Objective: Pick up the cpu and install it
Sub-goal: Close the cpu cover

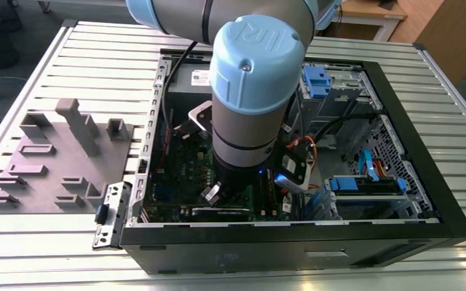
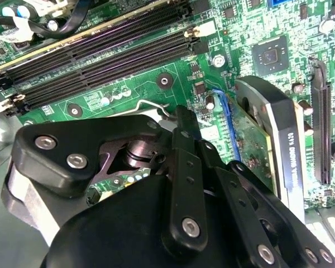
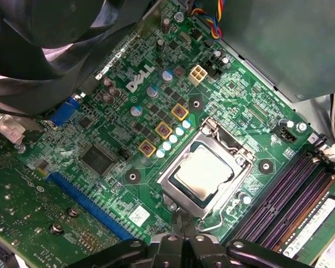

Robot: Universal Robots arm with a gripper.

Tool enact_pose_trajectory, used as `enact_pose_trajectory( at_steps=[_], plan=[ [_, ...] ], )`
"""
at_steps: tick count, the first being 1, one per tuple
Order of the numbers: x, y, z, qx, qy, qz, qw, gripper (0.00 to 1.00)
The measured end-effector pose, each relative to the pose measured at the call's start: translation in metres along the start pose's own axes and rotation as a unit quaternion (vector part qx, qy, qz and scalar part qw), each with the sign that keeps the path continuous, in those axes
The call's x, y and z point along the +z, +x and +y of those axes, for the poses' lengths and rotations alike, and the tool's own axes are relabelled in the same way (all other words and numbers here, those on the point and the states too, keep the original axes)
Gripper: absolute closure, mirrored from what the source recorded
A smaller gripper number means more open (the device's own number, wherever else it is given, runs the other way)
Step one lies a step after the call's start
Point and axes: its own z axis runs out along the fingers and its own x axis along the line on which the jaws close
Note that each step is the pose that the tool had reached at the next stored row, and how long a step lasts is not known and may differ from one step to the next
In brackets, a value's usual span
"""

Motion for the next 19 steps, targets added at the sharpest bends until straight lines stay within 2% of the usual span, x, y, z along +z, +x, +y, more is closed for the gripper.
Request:
enact_pose_trajectory(
  at_steps=[12, 19],
  plan=[
    [0.0031, 0.0002, 0.0000, 0.000, -0.0005, -0.0005, 1.00000, 0.89],
    [-0.0012, 0.0009, -0.0006, 0.000, -0.0007, -0.0007, 1.00000, 0.89]
  ],
)
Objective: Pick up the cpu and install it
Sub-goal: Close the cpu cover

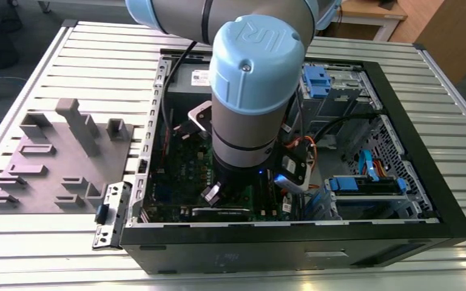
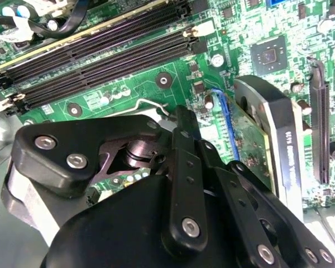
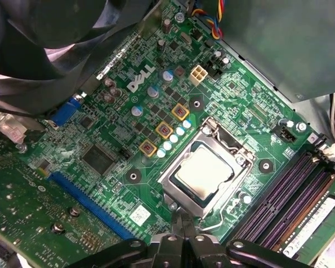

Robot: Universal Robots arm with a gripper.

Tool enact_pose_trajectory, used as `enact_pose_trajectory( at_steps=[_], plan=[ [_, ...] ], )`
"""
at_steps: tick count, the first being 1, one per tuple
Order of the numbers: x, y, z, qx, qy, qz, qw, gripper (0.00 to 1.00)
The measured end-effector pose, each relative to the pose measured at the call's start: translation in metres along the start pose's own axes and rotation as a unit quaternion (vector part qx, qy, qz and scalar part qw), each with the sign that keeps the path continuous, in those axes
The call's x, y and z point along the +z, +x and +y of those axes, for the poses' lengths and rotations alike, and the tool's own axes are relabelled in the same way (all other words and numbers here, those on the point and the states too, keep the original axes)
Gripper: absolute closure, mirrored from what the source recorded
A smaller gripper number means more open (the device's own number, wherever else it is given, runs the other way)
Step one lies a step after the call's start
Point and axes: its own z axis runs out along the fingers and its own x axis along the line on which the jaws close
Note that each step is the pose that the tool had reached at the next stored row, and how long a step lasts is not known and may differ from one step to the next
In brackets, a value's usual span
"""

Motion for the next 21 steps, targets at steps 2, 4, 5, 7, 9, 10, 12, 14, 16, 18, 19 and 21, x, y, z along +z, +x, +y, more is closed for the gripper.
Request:
enact_pose_trajectory(
  at_steps=[2, 4, 5, 7, 9, 10, 12, 14, 16, 18, 19, 21],
  plan=[
    [-0.0003, 0.0010, -0.0009, 0.000, 0.0000, 0.0000, 1.00000, 0.89],
    [-0.0004, 0.0025, -0.0017, 0.000, 0.0001, 0.0002, 1.00000, 0.89],
    [0.0000, 0.0027, -0.0017, 0.000, 0.0001, 0.0002, 1.00000, 0.89],
    [0.0010, 0.0029, -0.0017, 0.000, 0.0000, 0.0001, 1.00000, 0.89],
    [0.0022, 0.0029, -0.0017, 0.000, 0.0000, 0.0001, 1.00000, 0.89],
    [0.0029, 0.0029, -0.0017, 0.000, 0.0000, 0.0001, 1.00000, 0.89],
    [0.0036, 0.0029, -0.0016, 0.000, -0.0001, 0.0000, 1.00000, 0.89],
    [0.0037, 0.0027, -0.0014, 0.000, -0.0003, -0.0002, 1.00000, 0.89],
    [0.0038, 0.0024, -0.0011, 0.000, -0.0007, -0.0005, 1.00000, 0.89],
    [0.0038, 0.0019, -0.0007, 0.000, -0.0009, -0.0007, 1.00000, 0.89],
    [0.0039, 0.0016, -0.0007, 0.000, -0.0010, -0.0008, 1.00000, 0.89],
    [0.0038, 0.0008, -0.0008, 0.000, -0.0010, -0.0007, 1.00000, 0.89]
  ],
)
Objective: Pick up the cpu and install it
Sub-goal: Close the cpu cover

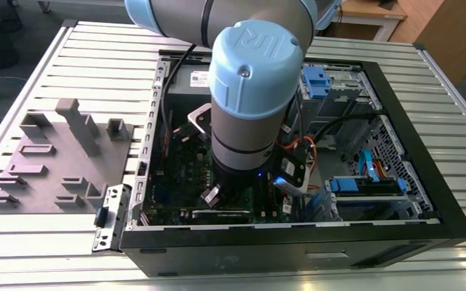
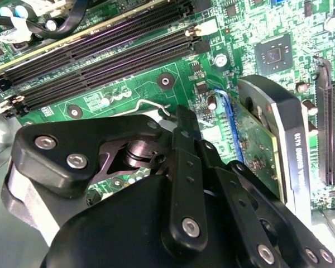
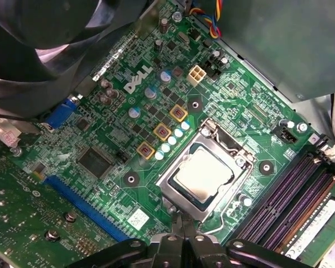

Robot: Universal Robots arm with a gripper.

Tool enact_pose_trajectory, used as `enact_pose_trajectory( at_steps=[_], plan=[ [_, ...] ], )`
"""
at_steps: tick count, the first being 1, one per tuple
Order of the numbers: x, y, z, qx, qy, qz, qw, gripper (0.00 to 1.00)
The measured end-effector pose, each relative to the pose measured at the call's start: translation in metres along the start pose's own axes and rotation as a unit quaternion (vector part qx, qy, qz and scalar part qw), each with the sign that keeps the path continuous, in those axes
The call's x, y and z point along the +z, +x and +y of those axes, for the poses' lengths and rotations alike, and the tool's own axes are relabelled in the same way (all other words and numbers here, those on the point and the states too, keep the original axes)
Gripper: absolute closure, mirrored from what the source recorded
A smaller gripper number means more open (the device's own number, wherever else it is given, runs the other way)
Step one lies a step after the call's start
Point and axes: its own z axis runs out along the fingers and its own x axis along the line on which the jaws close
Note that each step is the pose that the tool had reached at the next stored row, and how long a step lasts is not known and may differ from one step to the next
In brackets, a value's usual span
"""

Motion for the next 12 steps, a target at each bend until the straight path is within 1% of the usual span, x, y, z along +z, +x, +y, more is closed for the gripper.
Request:
enact_pose_trajectory(
  at_steps=[3, 5, 12],
  plan=[
    [-0.0009, -0.0008, -0.0001, 0.000, 0.0000, -0.0001, 1.00000, 0.89],
    [-0.0026, -0.0012, -0.0001, 0.000, -0.0002, -0.0002, 1.00000, 0.89],
    [-0.0122, -0.0027, 0.0001, 0.000, -0.0002, -0.0002, 1.00000, 0.89]
  ],
)
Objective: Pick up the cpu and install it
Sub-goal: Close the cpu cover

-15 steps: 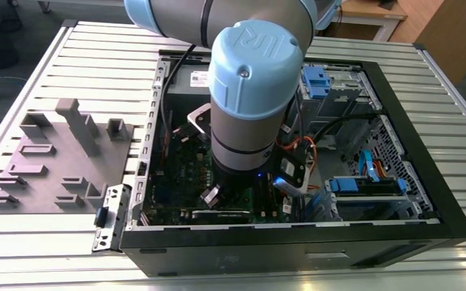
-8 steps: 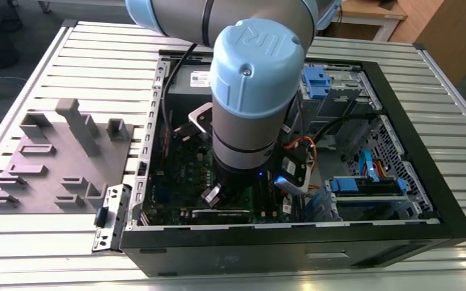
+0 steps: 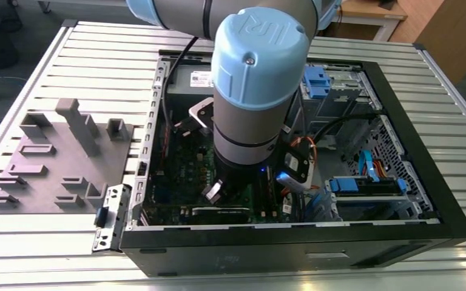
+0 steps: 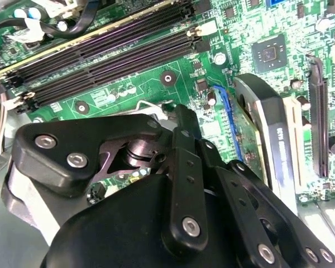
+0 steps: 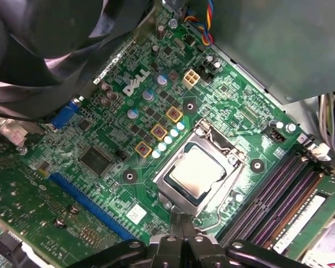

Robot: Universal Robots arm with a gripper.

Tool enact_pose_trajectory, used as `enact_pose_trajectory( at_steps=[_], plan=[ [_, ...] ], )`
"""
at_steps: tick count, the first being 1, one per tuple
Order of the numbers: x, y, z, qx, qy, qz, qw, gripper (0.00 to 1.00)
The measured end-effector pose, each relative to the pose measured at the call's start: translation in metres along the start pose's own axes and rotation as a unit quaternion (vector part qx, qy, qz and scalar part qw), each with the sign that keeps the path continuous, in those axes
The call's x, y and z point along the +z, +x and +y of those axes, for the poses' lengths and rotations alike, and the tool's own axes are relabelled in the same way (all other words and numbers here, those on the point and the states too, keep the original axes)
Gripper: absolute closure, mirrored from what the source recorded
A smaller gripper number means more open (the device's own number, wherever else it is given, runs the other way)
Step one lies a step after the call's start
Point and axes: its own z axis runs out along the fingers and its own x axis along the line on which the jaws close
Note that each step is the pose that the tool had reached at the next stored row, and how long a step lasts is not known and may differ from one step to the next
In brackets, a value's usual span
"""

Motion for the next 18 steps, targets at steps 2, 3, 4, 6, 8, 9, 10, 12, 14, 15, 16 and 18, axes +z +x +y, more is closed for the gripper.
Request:
enact_pose_trajectory(
  at_steps=[2, 3, 4, 6, 8, 9, 10, 12, 14, 15, 16, 18],
  plan=[
    [-0.0021, -0.0005, 0.0001, 0.000, -0.0001, -0.0001, 1.00000, 0.89],
    [-0.0030, -0.0008, 0.0002, 0.000, -0.0001, -0.0002, 1.00000, 0.89],
    [-0.0037, -0.0010, 0.0003, 0.000, -0.0003, -0.0003, 1.00000, 0.89],
    [-0.0049, -0.0013, 0.0003, 0.000, -0.0003, -0.0003, 1.00000, 0.89],
    [-0.0048, -0.0011, 0.0005, 0.000, -0.0004, -0.0004, 1.00000, 0.89],
    [-0.0047, -0.0005, 0.0010, 0.000, -0.0004, -0.0004, 1.00000, 0.89],
    [-0.0042, 0.0004, 0.0017, 0.000, -0.0004, -0.0003, 1.00000, 0.89],
    [-0.0029, 0.0018, 0.0027, 0.000, -0.0003, -0.0002, 1.00000, 0.89],
    [-0.0017, 0.0019, 0.0027, 0.001, -0.0002, -0.0003, 1.00000, 0.89],
    [-0.0012, 0.0019, 0.0027, 0.004, -0.0001, -0.0004, 0.99999, 0.89],
    [-0.0008, 0.0019, 0.0027, 0.009, 0.0003, -0.0005, 0.99996, 0.89],
    [-0.0005, 0.0019, 0.0031, 0.017, 0.0007, -0.0008, 0.99986, 0.89]
  ],
)
